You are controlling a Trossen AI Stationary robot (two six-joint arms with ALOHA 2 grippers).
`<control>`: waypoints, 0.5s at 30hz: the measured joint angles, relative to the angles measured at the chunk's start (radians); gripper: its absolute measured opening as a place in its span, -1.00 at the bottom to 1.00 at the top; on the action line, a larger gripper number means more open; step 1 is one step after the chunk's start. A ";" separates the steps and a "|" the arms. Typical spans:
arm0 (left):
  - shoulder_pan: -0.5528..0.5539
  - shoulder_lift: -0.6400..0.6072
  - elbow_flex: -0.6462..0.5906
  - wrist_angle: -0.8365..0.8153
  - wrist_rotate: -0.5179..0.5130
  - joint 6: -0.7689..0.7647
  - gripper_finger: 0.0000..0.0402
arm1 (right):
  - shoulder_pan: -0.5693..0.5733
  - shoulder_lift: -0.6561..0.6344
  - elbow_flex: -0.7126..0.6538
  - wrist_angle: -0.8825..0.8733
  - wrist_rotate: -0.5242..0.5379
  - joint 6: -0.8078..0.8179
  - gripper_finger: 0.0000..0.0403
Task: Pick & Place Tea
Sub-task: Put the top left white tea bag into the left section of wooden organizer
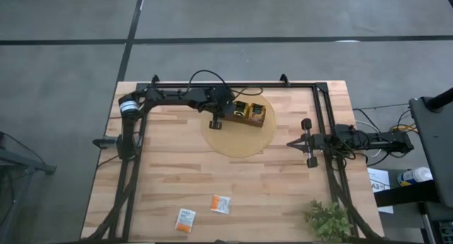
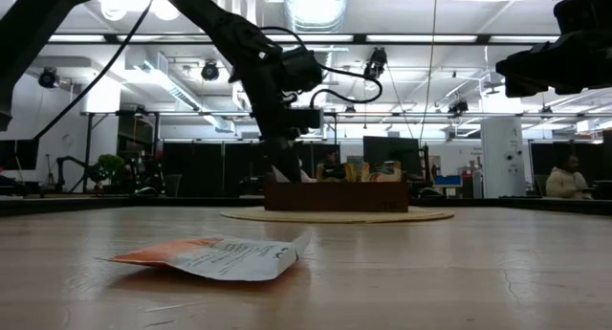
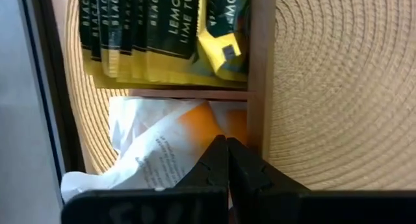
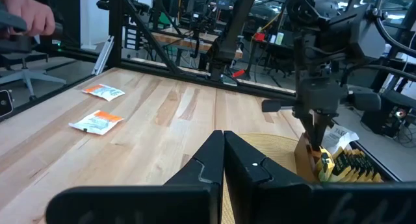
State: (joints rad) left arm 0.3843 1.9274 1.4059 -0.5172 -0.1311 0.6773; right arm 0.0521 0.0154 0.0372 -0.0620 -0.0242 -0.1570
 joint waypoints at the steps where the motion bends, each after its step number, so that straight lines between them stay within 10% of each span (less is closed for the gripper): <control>1: 0.000 -0.001 0.000 -0.003 0.000 0.000 -1.00 | 0.000 0.000 0.000 0.000 0.000 0.000 -0.96; 15: 0.000 -0.024 0.000 -0.018 -0.104 0.108 -1.00 | 0.000 0.001 0.000 0.000 0.000 0.000 -0.96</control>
State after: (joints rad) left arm 0.3843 1.9034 1.4063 -0.5350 -0.2355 0.7856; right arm 0.0517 0.0162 0.0372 -0.0616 -0.0242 -0.1570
